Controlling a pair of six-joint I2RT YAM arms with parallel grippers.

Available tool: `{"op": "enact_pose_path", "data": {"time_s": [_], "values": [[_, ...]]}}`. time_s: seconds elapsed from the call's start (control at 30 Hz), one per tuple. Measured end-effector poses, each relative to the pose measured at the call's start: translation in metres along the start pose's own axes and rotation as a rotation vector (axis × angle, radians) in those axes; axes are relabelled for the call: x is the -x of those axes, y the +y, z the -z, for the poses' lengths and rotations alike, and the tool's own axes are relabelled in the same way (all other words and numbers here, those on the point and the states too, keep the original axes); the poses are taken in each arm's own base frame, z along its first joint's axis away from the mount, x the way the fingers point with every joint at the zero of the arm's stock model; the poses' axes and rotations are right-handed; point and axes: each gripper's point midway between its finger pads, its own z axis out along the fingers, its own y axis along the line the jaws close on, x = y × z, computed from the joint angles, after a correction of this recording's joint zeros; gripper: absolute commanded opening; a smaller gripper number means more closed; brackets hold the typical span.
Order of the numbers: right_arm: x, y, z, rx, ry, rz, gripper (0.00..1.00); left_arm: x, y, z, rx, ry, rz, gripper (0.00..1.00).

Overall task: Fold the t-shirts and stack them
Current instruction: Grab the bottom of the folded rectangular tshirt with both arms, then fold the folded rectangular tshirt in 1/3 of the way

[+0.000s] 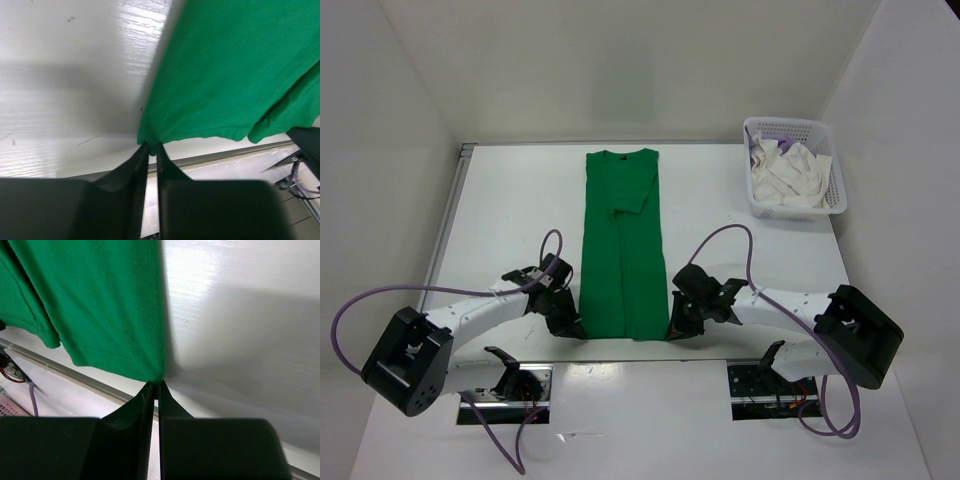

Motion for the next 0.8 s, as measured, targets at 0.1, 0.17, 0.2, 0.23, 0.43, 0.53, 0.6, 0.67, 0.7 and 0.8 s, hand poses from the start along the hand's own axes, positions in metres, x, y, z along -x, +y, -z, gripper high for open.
{"op": "enact_pose_path", "data": {"time_s": [0.1,0.17,0.2,0.23,0.43,0.53,0.6,0.67,0.7,0.8], "values": [[0.0,0.0,0.0,-0.001,0.0,0.001,0.08,0.0,0.0,0.0,-0.002,0.0,-0.003,0.03],[0.0,-0.001,0.0,-0.002,0.002,0.003,0.08,0.0,0.0,0.0,-0.002,0.0,-0.004,0.0],[-0.001,-0.001,0.0,-0.004,0.003,0.003,0.08,0.0,0.0,0.0,-0.002,0.0,-0.005,0.0],[-0.001,-0.001,0.001,-0.005,0.004,0.004,0.08,0.0,0.0,0.0,-0.002,0.001,-0.006,0.0],[0.003,0.008,0.015,0.003,-0.001,0.013,0.07,-0.002,-0.002,0.009,0.006,0.006,-0.014,0.0],[0.024,0.022,0.03,0.028,-0.037,0.016,0.07,0.008,-0.021,0.027,-0.02,-0.028,-0.047,0.0],[0.05,0.034,0.045,0.06,-0.084,0.006,0.07,0.02,-0.043,0.043,-0.067,-0.074,-0.069,0.0],[0.081,0.042,0.06,0.091,-0.148,0.006,0.06,0.034,-0.063,0.059,-0.119,-0.124,-0.094,0.0],[0.096,0.045,0.068,0.102,-0.18,0.005,0.06,0.042,-0.07,0.066,-0.136,-0.152,-0.096,0.0],[0.14,0.051,0.08,0.102,-0.244,0.015,0.06,0.068,-0.08,0.08,-0.17,-0.227,-0.084,0.0]]}}
